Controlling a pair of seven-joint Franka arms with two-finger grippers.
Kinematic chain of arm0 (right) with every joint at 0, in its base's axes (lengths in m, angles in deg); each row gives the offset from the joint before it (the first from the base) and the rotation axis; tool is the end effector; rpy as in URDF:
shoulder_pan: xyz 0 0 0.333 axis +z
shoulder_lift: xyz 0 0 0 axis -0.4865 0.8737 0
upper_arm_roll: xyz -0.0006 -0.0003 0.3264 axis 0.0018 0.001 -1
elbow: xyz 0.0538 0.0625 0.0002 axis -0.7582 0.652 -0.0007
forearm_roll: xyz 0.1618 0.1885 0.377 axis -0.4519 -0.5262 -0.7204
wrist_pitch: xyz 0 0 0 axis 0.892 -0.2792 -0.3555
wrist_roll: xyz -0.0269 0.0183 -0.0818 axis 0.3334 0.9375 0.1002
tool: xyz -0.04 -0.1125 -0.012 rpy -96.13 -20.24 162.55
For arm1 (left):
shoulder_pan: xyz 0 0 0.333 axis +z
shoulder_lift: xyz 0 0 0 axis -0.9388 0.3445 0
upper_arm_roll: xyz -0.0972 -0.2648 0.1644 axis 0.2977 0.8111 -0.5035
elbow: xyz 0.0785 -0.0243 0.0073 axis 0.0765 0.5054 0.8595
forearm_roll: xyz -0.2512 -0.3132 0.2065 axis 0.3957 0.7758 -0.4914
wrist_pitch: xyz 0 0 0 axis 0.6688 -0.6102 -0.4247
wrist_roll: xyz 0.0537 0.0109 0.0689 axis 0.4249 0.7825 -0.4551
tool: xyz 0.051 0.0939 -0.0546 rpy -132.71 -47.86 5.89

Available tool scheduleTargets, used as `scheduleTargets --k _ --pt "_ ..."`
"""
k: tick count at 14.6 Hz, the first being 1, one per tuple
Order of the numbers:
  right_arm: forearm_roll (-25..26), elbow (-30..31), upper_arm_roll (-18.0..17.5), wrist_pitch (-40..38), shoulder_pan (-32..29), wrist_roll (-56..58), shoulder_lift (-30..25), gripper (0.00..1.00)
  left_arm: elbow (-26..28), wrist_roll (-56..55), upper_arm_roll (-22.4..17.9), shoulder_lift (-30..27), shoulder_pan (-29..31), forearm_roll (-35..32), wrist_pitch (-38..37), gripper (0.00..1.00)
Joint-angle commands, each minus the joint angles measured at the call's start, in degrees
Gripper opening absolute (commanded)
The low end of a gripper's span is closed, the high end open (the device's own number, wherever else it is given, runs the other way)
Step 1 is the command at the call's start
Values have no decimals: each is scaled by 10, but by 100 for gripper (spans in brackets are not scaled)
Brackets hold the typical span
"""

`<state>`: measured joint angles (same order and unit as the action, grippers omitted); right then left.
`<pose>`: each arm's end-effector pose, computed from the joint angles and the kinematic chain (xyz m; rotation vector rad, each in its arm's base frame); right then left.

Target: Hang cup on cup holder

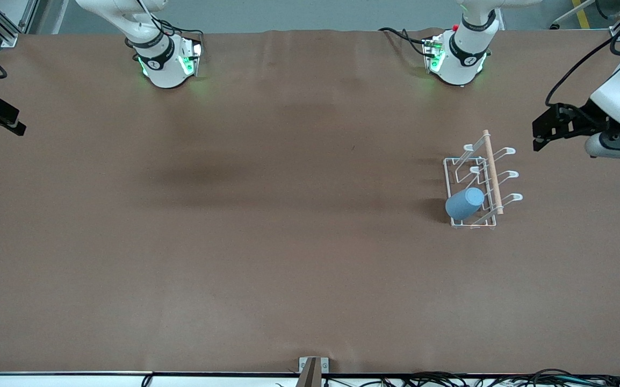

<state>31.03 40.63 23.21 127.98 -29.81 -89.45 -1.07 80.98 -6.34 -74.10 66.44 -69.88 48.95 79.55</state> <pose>0.5946 -0.0393 0.6739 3.1385 -0.1031 0.0067 0.6283 -0.0977 0.6759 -3.1102 0.2287 -0.0228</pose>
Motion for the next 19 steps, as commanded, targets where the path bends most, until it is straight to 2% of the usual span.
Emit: scheduleTargets --k 1,5,7,13,19 --pt "-7 13 -2 0 -5 4 -14 100 138 -6 -12 -107 6 19 27 100" --pt "-7 13 -2 0 -5 4 -14 100 226 -12 -11 -179 5 11 48 100" --pt "-7 12 -2 0 -5 4 -14 100 243 -14 -11 -191 5 11 51 100" --pt "-7 13 -2 -1 -4 4 -14 100 222 -9 -11 -179 6 17 47 100" --pt "-7 13 -2 -1 -4 4 -14 100 187 -7 -10 -143 6 19 47 100"
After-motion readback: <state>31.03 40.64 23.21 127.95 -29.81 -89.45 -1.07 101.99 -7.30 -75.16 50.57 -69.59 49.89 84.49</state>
